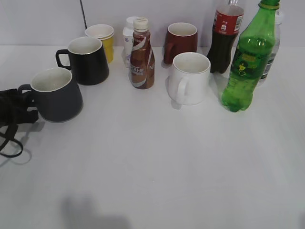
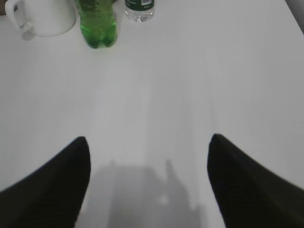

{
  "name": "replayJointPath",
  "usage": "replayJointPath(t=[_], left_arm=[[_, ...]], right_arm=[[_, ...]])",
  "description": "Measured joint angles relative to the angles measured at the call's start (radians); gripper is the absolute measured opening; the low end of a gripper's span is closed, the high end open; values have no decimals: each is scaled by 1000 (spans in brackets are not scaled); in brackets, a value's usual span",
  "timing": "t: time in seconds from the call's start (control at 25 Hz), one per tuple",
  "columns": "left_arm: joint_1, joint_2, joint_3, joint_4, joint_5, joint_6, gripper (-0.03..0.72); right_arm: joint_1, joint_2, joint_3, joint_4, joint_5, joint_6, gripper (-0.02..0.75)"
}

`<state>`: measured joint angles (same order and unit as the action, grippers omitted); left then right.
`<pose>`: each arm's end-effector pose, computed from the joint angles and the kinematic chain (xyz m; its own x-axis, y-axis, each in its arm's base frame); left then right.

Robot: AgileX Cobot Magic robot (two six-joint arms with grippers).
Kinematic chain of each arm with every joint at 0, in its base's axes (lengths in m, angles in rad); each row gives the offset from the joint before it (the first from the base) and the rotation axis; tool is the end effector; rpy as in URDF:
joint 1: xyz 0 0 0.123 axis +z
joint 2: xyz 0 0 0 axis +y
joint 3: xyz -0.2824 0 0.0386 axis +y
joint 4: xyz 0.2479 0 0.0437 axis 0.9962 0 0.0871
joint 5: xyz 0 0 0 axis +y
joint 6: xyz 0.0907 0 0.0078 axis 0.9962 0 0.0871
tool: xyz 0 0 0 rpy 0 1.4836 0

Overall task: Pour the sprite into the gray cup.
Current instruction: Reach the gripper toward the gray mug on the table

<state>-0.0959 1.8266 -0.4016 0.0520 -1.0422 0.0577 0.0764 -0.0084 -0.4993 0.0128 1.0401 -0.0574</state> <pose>0.2733 -0.0304 0.1209 -0.2779 0.1109 -0.9542 0.1623 0.9845 0.0671 -0.0053 0.0006 0.2786 -0.4244 -0.0835 -0.9016 -0.1080 0.9933 -0.0412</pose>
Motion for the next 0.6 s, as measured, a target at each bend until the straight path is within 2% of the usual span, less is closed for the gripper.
replayJointPath(t=[0.04,0.2,0.24,0.52,0.6], left_arm=[[0,10,-18,1,-1,0,293],[0,24,-51,7,14,0,85],[0,20,-51,8,17,-4,57],[0,-54,-51,25,85,18,58],[0,-97,-51,29,97,19,58]], right_arm=[[0,0,0,0,0,0,574],[0,0,0,0,0,0,574],[0,0,0,0,0,0,574],[0,0,-3,17,-7,0,574],[0,6,-18,33,-69,-1,574]])
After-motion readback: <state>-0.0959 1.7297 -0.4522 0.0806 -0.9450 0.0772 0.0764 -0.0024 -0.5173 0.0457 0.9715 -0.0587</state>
